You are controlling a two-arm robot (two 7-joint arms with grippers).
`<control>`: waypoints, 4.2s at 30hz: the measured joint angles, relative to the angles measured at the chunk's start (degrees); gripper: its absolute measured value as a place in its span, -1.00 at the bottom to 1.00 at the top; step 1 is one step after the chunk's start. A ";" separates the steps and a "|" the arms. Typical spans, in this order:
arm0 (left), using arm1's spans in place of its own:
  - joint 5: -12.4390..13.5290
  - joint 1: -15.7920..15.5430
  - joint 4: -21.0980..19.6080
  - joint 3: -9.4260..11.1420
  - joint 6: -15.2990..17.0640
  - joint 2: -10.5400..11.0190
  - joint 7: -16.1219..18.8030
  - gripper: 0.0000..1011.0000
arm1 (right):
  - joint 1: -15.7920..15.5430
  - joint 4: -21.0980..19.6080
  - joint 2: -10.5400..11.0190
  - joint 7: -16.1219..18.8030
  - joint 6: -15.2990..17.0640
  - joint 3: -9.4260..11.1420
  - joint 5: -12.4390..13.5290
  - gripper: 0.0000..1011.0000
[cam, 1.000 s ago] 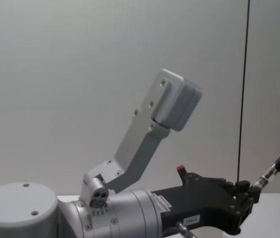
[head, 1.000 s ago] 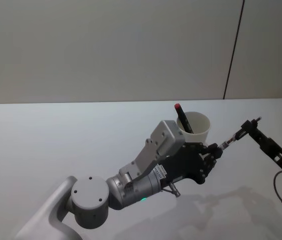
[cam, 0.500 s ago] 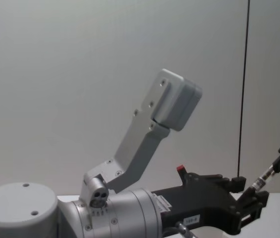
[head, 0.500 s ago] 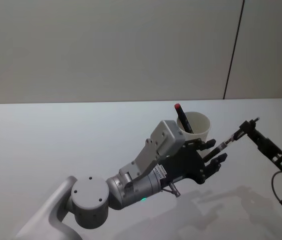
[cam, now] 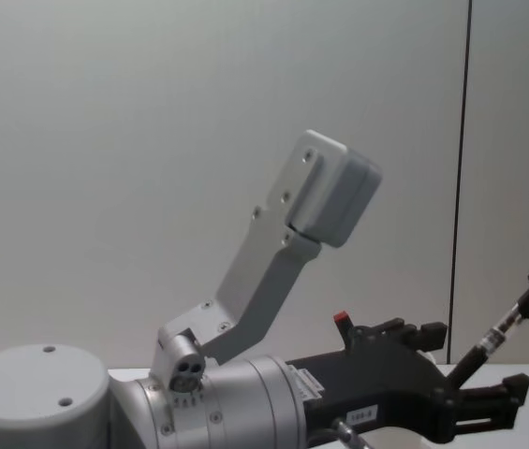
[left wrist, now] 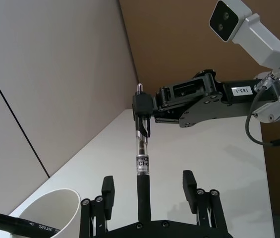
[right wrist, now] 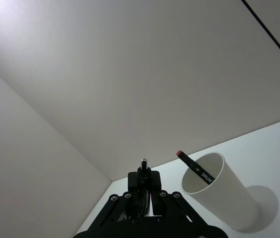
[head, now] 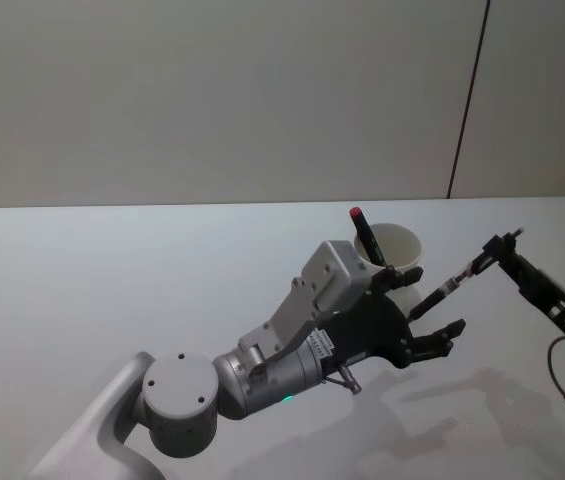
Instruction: Place the pen into the pen holder.
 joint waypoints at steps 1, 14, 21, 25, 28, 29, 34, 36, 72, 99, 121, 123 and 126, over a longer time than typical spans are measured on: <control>0.00 0.00 0.00 0.00 0.00 0.00 0.00 0.75 | 0.15 0.04 0.14 0.02 -0.15 0.02 -0.20 -0.74; 0.00 0.00 0.00 0.00 0.00 0.00 0.00 0.98 | 2.78 1.31 1.84 1.09 -2.12 0.60 -4.18 -0.74; 0.00 0.00 0.00 0.00 0.00 0.00 0.00 0.98 | 5.27 2.68 2.64 2.10 -3.12 0.79 -7.00 -0.74; 0.00 0.00 0.00 0.00 0.00 0.00 0.00 0.98 | 7.26 3.73 2.91 2.93 -3.48 0.72 -8.73 -0.74; 0.00 0.00 0.00 0.00 0.00 0.00 0.00 0.98 | 8.80 4.80 3.01 3.68 -3.66 0.53 -10.07 -0.74; 0.00 0.00 0.00 0.00 0.00 0.00 0.00 0.98 | 9.19 5.05 3.02 3.98 -3.73 0.47 -10.52 -0.74; 0.00 0.00 0.00 0.00 0.00 0.00 0.00 0.98 | 12.50 7.58 2.94 5.72 -4.00 -0.12 -13.07 -0.74; 0.00 0.00 0.00 0.00 0.00 0.00 -0.01 0.98 | 13.64 8.56 2.83 6.28 -4.06 -0.36 -13.84 -0.74; 0.00 0.00 0.00 0.00 0.00 0.00 0.00 0.98 | 32.88 33.84 -2.58 14.57 -6.81 -6.89 -24.28 -0.74; 0.00 0.00 0.00 0.00 0.00 0.00 0.00 0.98 | 37.27 42.23 -4.87 13.27 -9.91 -10.45 -28.77 -0.24; 0.00 0.00 0.00 0.00 0.00 0.00 -0.01 0.98 | 36.10 40.01 -4.17 12.27 -9.71 -10.29 -27.82 0.98; 0.00 0.00 0.00 0.00 0.00 0.00 0.00 0.98 | 35.93 39.69 -4.07 12.25 -9.62 -10.21 -27.70 0.98; 0.00 0.00 0.00 0.00 0.00 0.00 0.00 0.98 | 35.80 39.40 -3.99 12.23 -9.54 -10.17 -27.56 0.98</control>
